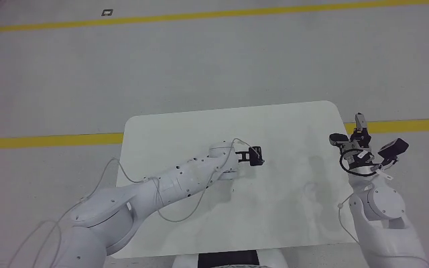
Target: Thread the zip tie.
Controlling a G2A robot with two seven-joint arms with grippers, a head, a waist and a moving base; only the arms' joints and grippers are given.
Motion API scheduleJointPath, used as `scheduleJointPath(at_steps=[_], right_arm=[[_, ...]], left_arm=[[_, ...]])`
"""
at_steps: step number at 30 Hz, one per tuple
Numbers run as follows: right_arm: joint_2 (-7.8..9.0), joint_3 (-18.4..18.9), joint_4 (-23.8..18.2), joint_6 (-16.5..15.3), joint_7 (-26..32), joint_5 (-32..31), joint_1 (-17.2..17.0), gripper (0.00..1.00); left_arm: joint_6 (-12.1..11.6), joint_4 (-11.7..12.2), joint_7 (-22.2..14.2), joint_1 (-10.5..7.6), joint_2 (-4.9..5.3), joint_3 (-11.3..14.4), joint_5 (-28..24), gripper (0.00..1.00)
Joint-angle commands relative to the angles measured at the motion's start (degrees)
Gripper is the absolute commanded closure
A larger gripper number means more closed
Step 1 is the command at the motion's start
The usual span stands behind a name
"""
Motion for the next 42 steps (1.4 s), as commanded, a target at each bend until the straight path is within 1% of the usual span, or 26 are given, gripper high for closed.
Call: scheduleJointPath(at_steps=[1, 3, 7, 10, 13, 14, 20, 24, 29, 33, 37, 42], right_arm=[[0.0, 0.0, 0.0, 0.0, 0.0, 0.0, 0.0, 0.0], [0.0, 0.0, 0.0, 0.0, 0.0, 0.0, 0.0, 0.0], [0.0, 0.0, 0.0, 0.0, 0.0, 0.0, 0.0, 0.0], [0.0, 0.0, 0.0, 0.0, 0.0, 0.0, 0.0, 0.0], [0.0, 0.0, 0.0, 0.0, 0.0, 0.0, 0.0, 0.0], [0.0, 0.0, 0.0, 0.0, 0.0, 0.0, 0.0, 0.0], [0.0, 0.0, 0.0, 0.0, 0.0, 0.0, 0.0, 0.0], [0.0, 0.0, 0.0, 0.0, 0.0, 0.0, 0.0, 0.0], [0.0, 0.0, 0.0, 0.0, 0.0, 0.0, 0.0, 0.0], [0.0, 0.0, 0.0, 0.0, 0.0, 0.0, 0.0, 0.0], [0.0, 0.0, 0.0, 0.0, 0.0, 0.0, 0.0, 0.0], [0.0, 0.0, 0.0, 0.0, 0.0, 0.0, 0.0, 0.0]], left_arm=[[0.0, -0.69, -0.5, 0.01, 0.26, 0.0, -0.08, 0.6], [0.0, -1.48, -1.17, -0.01, 0.6, 0.0, -0.05, 0.57], [0.0, -2.36, -2.06, 0.1, 1.2, 0.0, -0.13, 0.57], [0.0, -2.07, -1.83, 0.3, 1.44, 0.0, -0.01, 0.58], [0.0, -1.35, -1.06, 0.39, 1.4, 0.0, -0.33, 0.62], [0.0, -1.12, -1.22, 0.43, 1.35, 0.0, -0.19, 0.61], [0.0, -0.18, -1.61, 0.56, 0.87, 0.0, 0.1, 0.61], [0.0, 0.52, -1.25, 0.71, 0.46, 0.0, 0.13, 0.62], [0.0, 2.0, 0.38, 0.76, -0.14, 0.0, -1.24, 0.67], [0.0, 3.38, 1.11, 0.76, -0.75, 0.0, -1.5, 0.68], [0.0, 4.44, 1.46, 0.74, -1.26, 0.0, -1.74, 0.69], [0.0, 5.49, 1.64, 0.65, -1.79, 0.0, -1.86, 0.75]])
